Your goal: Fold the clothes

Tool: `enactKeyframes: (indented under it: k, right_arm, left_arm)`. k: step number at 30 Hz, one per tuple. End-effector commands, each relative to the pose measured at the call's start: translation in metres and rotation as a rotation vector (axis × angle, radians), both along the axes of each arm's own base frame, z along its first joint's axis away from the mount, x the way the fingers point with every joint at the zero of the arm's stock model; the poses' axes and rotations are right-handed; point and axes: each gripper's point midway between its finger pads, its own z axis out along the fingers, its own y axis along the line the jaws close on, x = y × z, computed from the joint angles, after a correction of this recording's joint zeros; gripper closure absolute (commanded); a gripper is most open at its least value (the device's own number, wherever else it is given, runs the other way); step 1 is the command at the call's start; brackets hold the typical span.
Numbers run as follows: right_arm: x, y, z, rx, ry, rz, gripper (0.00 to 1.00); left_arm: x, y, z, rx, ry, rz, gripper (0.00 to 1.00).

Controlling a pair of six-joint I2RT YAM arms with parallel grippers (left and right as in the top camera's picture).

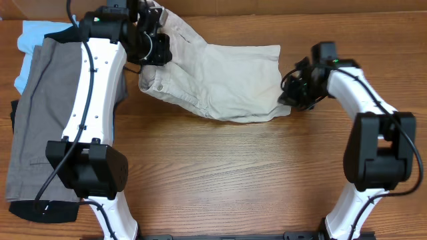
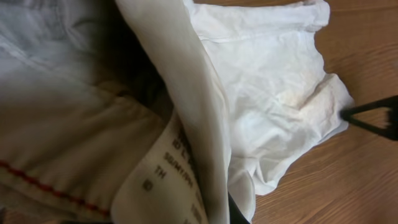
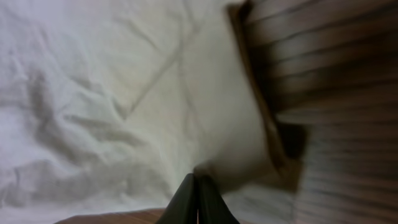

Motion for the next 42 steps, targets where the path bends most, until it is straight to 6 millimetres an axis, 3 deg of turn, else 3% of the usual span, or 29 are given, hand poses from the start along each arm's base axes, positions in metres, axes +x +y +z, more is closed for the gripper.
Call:
enactKeyframes:
  k: [1, 7, 11, 15, 23, 26, 31, 36, 38, 42]
  right_arm:
    - [0.001, 0.014, -0.006, 0.045, 0.001, 0.002, 0.96]
    - [0.010, 0.008, -0.014, 0.014, 0.010, -0.080, 0.96]
    - [0.008, 0.008, -0.017, 0.016, 0.028, -0.089, 0.96]
    - [0.008, 0.009, -0.017, 0.016, 0.027, -0.088, 0.96]
    - [0.008, 0.008, -0.017, 0.016, 0.024, -0.088, 0.96]
    - [0.009, 0.008, -0.017, 0.016, 0.022, -0.088, 0.96]
    - [0.010, 0.002, -0.017, 0.016, 0.021, -0.103, 0.96]
    - [0.013, -0.003, -0.016, 0.017, 0.013, -0.114, 0.96]
    - [0.014, -0.003, -0.016, 0.018, 0.010, -0.115, 0.96]
    - [0.015, 0.001, -0.014, 0.034, 0.005, -0.109, 0.96]
  left_arm:
    - [-0.003, -0.008, 0.026, 0.003, -0.079, -0.047, 0.96]
    - [-0.006, -0.034, 0.028, -0.020, -0.082, -0.068, 0.96]
    - [-0.002, -0.072, 0.027, -0.028, -0.124, -0.127, 0.96]
    - [0.002, -0.102, 0.007, 0.027, -0.119, -0.125, 0.96]
    - [0.010, -0.175, -0.054, 0.016, -0.087, -0.177, 0.96]
    - [0.013, -0.189, -0.068, 0.015, -0.089, -0.193, 0.96]
    - [0.018, -0.178, -0.059, 0.012, -0.091, -0.123, 0.96]
    - [0.016, -0.138, -0.017, 0.018, -0.100, -0.070, 0.96]
    - [0.009, -0.120, 0.008, 0.032, -0.110, -0.069, 0.96]
    - [-0.007, -0.097, 0.037, 0.079, -0.115, -0.098, 0.96]
